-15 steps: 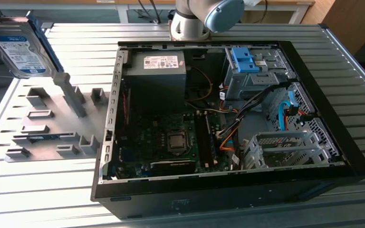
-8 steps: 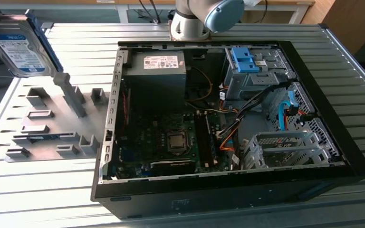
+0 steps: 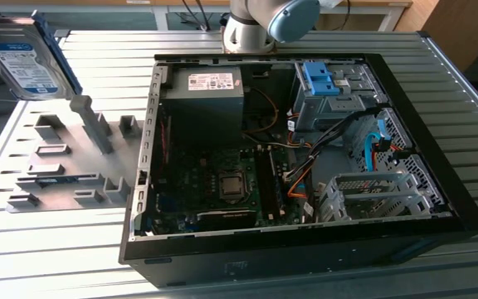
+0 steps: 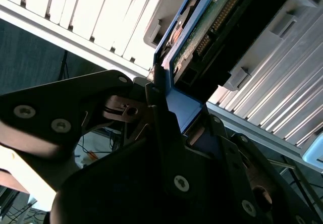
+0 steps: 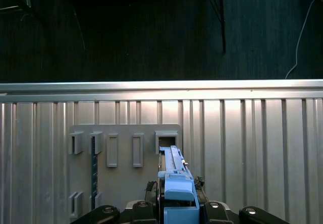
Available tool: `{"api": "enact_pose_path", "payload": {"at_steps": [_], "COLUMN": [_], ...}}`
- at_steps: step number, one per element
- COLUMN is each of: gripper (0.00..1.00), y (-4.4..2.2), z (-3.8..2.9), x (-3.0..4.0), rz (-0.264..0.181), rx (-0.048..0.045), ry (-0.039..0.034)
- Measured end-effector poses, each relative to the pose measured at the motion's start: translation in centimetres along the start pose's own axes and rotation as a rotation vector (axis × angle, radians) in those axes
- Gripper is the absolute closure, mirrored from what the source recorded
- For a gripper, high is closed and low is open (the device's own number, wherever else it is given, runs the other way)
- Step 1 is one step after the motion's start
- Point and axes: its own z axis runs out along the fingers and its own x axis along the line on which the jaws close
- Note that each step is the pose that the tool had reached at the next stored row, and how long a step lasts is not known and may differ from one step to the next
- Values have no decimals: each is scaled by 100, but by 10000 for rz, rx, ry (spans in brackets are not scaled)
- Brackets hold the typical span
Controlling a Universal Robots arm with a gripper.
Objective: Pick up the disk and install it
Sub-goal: 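Pick up the disk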
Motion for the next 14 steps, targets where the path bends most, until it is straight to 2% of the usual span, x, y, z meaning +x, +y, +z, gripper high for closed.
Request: {"api": "enact_pose_path", "payload": {"at_steps": [14], "gripper": [64], "y": [1], "z": [-70], "x": [-1], "rz": [0], "rx": [-2], "ry": [0]}}
